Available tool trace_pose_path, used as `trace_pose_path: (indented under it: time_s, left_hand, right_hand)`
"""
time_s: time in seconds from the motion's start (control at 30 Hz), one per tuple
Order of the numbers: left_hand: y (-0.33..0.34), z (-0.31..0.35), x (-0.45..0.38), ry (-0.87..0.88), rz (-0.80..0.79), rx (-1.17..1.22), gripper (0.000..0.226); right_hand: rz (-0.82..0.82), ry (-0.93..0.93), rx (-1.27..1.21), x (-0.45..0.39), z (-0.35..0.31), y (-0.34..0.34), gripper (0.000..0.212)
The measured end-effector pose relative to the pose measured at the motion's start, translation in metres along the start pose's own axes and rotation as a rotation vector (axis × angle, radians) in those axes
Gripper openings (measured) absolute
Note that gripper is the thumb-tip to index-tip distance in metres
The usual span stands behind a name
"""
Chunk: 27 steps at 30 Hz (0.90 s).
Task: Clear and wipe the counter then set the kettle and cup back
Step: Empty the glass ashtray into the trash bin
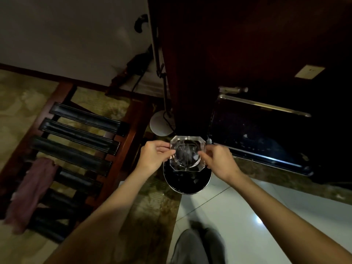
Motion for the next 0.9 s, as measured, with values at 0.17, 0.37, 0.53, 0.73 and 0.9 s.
trace_pose_path:
  time_s: [0.17, 0.37, 0.53, 0.73, 0.9]
  left_hand:
    - [-0.034, 0.073, 0.035, -0.012, -0.12, -0.021, 0.027]
    - [-0.083, 0.187, 0.103, 0.037, -0.186, -0.011, 0.021]
    - [-0.129, 0.294, 0.172, 0.088, -0.219, 0.003, 0.019]
    - [-0.164, 0.411, 0.24, 0.198, -0.189, 0.03, 0.011]
    - [-0.172, 0.489, 0.271, 0.286, -0.149, 0.01, 0.017]
  right_hand:
    - [-0.047, 0.066, -0.21, 0.032, -0.043, -0.056, 0.037]
    - [-0.023, 0.014, -0.357, 0.082, -0.122, -0.146, 0.044]
    - [-0.057, -0.055, -0.481, 0.135, -0.197, -0.227, 0.041]
    - [-0.024, -0.185, -0.533, 0.182, -0.27, -0.328, 0.043]
    - [0.027, -0.259, -0.482, 0.199, -0.3, -0.402, 0.044]
Point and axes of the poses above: each hand's wrist, its own x-axis away from the middle knuckle, its own y-axis out of the palm, z = x × y, the point moved 6 cm from there along -x, towards the middle knuckle, and after that the axes turned 1 degree about -y, right-handed, at the moved point
